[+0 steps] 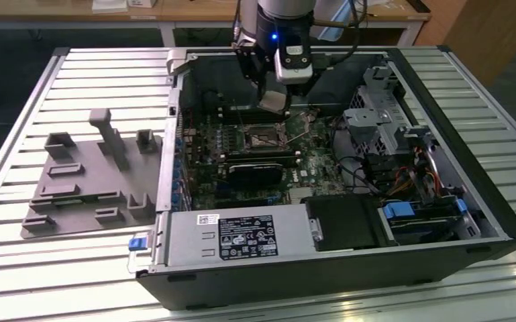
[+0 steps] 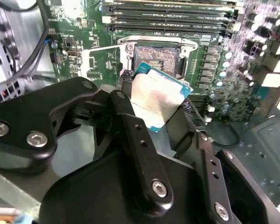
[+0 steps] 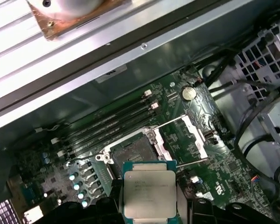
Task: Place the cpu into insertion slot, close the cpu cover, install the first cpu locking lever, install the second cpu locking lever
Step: 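Place the cpu into insertion slot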
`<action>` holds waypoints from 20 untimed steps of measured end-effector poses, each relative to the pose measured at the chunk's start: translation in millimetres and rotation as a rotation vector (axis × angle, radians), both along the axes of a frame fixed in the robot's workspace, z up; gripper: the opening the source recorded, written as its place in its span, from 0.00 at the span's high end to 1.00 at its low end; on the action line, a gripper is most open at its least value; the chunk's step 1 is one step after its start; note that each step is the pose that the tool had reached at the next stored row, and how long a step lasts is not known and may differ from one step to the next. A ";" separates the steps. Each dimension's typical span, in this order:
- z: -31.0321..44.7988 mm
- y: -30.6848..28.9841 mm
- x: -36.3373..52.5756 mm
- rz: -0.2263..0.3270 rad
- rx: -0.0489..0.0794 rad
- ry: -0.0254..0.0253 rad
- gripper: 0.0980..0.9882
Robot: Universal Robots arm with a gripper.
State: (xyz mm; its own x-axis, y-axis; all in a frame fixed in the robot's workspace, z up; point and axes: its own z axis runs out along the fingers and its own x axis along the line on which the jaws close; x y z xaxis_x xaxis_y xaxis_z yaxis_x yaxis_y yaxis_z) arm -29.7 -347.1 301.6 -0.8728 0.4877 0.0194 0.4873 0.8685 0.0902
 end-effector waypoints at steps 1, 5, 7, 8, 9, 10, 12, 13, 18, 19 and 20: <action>-0.9 0.0 0.0 -0.015 0.000 -0.0001 0.51; -3.8 0.0 -0.2 -0.075 0.000 -0.0001 0.51; -5.6 0.0 -0.2 -0.110 0.000 -0.0001 0.51; -6.5 0.0 -0.2 -0.128 0.000 0.0000 0.51; -7.6 0.0 -0.3 -0.146 0.000 -0.0001 0.51; -8.6 0.0 -0.2 -0.164 0.000 -0.0001 0.51; -10.9 0.0 -0.2 -0.200 0.000 -0.0001 0.51; -12.0 0.0 -0.3 -0.218 0.000 -0.0001 0.51; -16.7 0.1 -1.2 -0.288 0.000 -0.0001 0.51; -17.5 0.2 -1.6 -0.300 0.000 -0.0001 0.51; -18.3 0.2 -2.1 -0.310 0.000 -0.0001 0.51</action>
